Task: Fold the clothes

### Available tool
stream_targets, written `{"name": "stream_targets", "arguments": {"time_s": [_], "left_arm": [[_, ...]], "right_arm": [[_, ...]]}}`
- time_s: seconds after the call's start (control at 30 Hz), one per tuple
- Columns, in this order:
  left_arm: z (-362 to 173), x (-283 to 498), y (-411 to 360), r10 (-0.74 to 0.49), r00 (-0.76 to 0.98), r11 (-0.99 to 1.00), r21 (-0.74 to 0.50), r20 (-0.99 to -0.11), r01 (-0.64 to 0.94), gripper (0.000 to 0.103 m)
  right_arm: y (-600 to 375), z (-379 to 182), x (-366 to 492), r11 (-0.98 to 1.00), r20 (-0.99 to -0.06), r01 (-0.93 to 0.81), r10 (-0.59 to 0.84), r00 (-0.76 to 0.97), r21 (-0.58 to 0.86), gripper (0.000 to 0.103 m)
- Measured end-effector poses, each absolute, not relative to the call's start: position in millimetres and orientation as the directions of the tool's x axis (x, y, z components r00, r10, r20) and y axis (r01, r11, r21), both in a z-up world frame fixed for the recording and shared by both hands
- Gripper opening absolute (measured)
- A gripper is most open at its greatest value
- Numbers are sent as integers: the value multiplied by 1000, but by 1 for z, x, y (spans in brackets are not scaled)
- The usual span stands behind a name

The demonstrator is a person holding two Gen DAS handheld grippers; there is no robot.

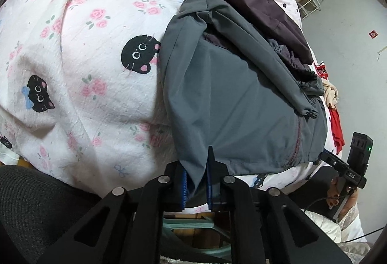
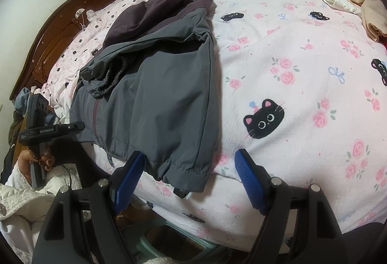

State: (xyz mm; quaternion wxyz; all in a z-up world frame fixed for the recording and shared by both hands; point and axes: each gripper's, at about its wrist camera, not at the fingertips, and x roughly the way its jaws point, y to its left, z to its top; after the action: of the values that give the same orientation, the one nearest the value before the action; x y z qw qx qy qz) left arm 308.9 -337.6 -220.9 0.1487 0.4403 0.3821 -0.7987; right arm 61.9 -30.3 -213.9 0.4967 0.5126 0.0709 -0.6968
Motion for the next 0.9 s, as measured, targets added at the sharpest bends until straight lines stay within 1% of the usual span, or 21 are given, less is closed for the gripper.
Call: {"name": "stream_targets", "arguments": {"time_s": [0.2,0.23,0.27,0.3,0.4,0.43,0.47,0.57,0.73,0.8,0.9], "left_arm": [[-218,312,-337,101,-578,-667,-486,-810,565,6],[-218,313,-336,101,-580,-668,-487,-809,563,6],[-218,312,-335,100,-582,-668,-487,-807,562,5],[-217,311,-334,98,-583,-669,-488,-806,561,5],[-215,304,-332,98,-589,-668,-491,-802,559,5],[-215,303,-332,97,-590,-668,-492,-801,558,4],[-215,303,-331,97,-592,-668,-493,-800,557,4],[-214,302,-329,95,-601,-668,-499,-793,552,4],[-208,305,-327,95,-639,-662,-528,-764,533,3],[-204,310,-330,106,-665,-654,-555,-740,514,3],[-199,315,-331,151,-713,-629,-623,-685,466,3]], "right_arm": [[-30,-215,60,-491,-777,756,-628,37,433,72],[-30,-215,60,-490,-776,755,-630,40,436,65],[-29,-216,60,-489,-774,754,-631,43,440,54],[-31,-217,60,-485,-775,753,-630,52,444,49],[-33,-219,62,-485,-778,754,-626,55,443,47],[-34,-219,63,-480,-777,756,-627,59,444,42],[-34,-219,63,-474,-775,758,-628,65,448,31],[-35,-218,64,-459,-768,761,-636,79,459,19],[-33,-215,63,-438,-742,750,-662,104,496,13],[-32,-213,62,-421,-723,743,-680,121,520,12],[-26,-203,59,-374,-668,727,-728,155,576,11]]}}
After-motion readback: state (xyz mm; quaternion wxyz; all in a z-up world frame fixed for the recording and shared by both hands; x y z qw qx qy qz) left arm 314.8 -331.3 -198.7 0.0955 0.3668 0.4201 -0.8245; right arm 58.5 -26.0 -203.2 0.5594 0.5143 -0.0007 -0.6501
